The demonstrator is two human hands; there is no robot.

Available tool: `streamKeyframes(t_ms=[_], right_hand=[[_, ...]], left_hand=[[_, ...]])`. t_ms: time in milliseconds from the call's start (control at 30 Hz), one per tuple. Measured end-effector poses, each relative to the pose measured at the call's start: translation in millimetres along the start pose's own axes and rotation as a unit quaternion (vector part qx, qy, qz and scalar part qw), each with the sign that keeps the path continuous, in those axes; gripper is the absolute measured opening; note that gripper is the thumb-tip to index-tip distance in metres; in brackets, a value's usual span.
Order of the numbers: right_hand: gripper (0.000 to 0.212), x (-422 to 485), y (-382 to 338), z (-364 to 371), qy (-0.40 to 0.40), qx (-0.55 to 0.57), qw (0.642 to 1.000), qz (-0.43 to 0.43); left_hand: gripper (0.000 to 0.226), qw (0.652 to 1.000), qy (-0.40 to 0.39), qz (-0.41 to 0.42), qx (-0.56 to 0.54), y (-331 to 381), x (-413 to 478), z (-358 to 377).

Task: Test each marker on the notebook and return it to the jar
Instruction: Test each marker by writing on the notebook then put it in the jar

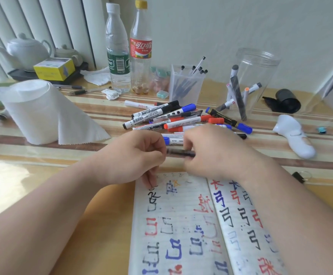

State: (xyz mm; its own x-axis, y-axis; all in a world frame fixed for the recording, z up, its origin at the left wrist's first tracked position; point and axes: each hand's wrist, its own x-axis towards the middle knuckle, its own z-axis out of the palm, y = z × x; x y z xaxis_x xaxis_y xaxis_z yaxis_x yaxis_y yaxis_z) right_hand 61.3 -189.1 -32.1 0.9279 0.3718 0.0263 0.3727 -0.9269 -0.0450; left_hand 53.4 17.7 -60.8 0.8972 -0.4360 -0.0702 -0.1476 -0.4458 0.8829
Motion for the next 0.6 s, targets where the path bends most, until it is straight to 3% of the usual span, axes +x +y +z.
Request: streamKeyframes(t_ms=[67,100,167,200,233,300,467,600], right_hand=[[0.017,-2.3,11.6,-2.5,0.109,0.157,0.981,0.041],[0.017,-3.4,17.0,-3.7,0.148,0.279,0.947,0.057],[0.013,-7.3,18.7,-3.4,0.137,0.536,0.829,0.082],[0.008,-9.3,14.4,-0.4,0.094,0.640,0.758,0.083],[0.004,-11.0,8.1,3.9,0.051,0.698,0.710,0.076],[0.007,-11.7,-4.1,14.6,0.016,0.712,0.700,0.049],[0.011,-5.8,-16.7,23.8,0.034,0.742,0.669,0.029],[0.033,-7.2,-16.6,24.4,-0.017,0.763,0.646,-0.005]], left_hand=[[0.019,0.999,0.009,0.000,-0.036,0.3,0.1,-0.4],[0.027,0.998,0.011,0.000,-0.061,0.5,0.3,-0.5],[0.039,0.996,0.001,0.012,-0.086,1.6,0.0,-0.4],[0.044,0.996,-0.008,0.026,-0.079,2.1,-0.4,-0.4],[0.047,0.997,-0.017,0.041,-0.066,2.8,-1.1,0.4],[0.045,0.997,-0.023,0.071,-0.031,3.4,-2.1,2.1],[0.042,0.997,-0.023,0.078,-0.008,3.0,-0.8,2.8],[0.046,0.994,-0.054,0.079,-0.061,5.8,-0.2,0.3]])
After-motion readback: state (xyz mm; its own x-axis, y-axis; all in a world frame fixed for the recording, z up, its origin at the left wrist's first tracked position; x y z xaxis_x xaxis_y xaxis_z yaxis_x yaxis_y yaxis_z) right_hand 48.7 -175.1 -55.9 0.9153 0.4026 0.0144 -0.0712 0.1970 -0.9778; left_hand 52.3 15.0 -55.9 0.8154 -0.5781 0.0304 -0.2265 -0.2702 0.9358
